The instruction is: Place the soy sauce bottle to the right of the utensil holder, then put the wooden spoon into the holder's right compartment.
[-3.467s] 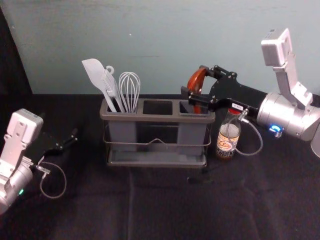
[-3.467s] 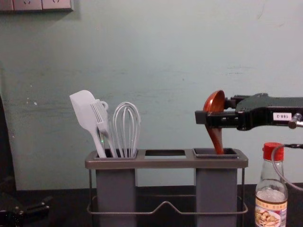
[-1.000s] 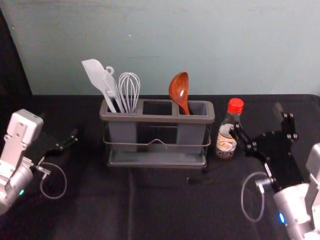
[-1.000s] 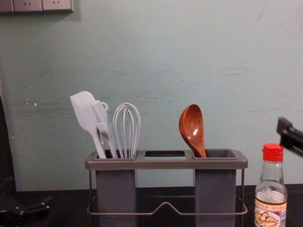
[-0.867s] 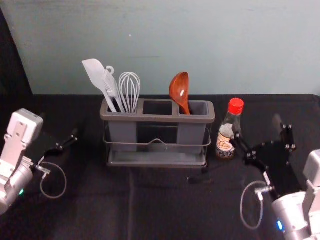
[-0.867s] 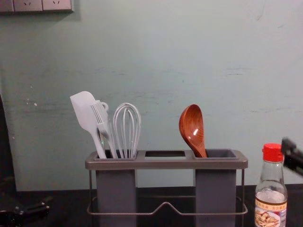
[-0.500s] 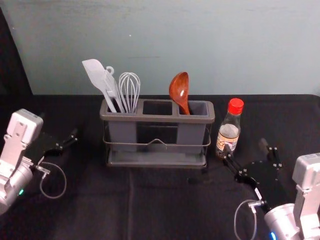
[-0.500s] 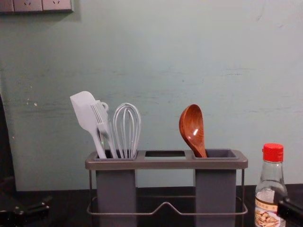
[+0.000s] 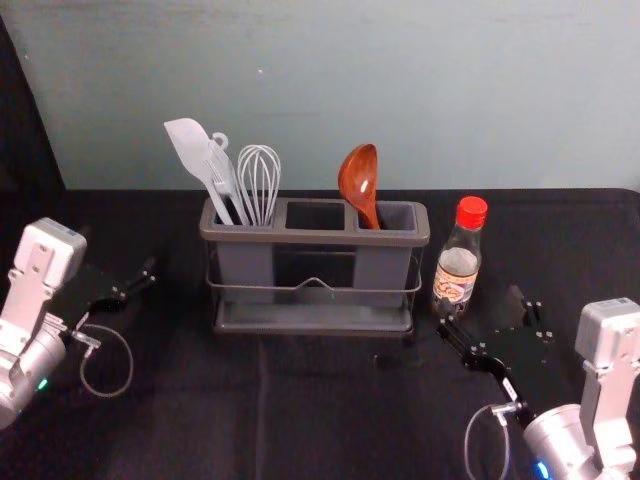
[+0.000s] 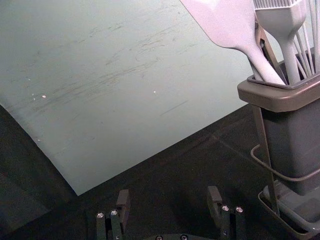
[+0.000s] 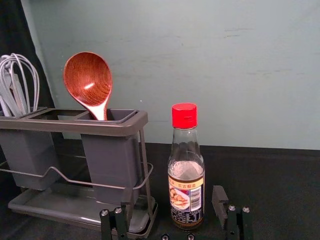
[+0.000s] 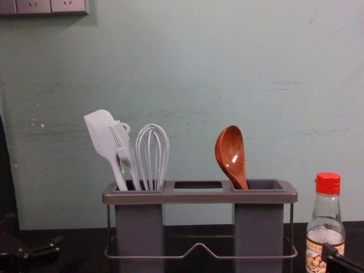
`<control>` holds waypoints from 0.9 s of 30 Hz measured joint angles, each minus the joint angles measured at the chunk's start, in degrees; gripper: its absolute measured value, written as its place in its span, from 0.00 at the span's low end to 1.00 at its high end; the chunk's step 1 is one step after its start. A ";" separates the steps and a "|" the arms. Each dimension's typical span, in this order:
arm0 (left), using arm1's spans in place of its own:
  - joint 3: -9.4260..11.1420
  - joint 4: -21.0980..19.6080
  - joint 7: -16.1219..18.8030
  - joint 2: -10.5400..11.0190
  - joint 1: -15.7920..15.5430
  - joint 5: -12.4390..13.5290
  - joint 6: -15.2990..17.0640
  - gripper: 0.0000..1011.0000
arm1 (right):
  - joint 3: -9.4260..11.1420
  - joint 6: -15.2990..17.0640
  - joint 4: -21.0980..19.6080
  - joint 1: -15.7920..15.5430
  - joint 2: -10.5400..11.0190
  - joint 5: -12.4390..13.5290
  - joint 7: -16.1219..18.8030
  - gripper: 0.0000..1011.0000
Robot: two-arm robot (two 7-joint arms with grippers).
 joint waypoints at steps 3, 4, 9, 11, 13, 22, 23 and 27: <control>0.00 0.00 0.00 0.00 0.00 0.00 0.00 1.00 | -0.03 -0.07 -0.02 -0.04 0.00 0.01 -0.02 0.99; 0.00 0.00 0.00 0.00 0.00 0.00 0.00 1.00 | -0.04 -0.09 -0.02 -0.05 0.00 0.01 -0.02 0.99; 0.00 0.00 0.00 0.00 0.00 0.00 0.00 1.00 | -0.06 -0.26 -0.05 -0.10 0.00 0.01 -0.08 0.99; 0.00 0.00 0.00 0.00 0.00 0.00 0.00 1.00 | -0.07 -0.28 -0.06 -0.10 0.00 0.01 -0.10 0.99; 0.00 0.00 0.00 0.00 0.00 0.00 0.00 1.00 | -0.08 -0.32 -0.07 -0.11 0.00 0.01 -0.14 0.99; 0.00 0.00 0.00 0.00 0.00 0.00 0.00 1.00 | -0.13 -0.44 -0.12 -0.16 0.00 0.01 -0.30 0.99; 0.00 0.00 0.00 0.00 0.00 0.00 0.00 1.00 | -0.14 -0.44 -0.12 -0.17 0.00 0.01 -0.31 0.99; 0.00 0.00 0.00 0.00 0.00 0.00 0.00 1.00 | -0.14 -0.47 -0.12 -0.18 0.00 0.01 -0.33 0.99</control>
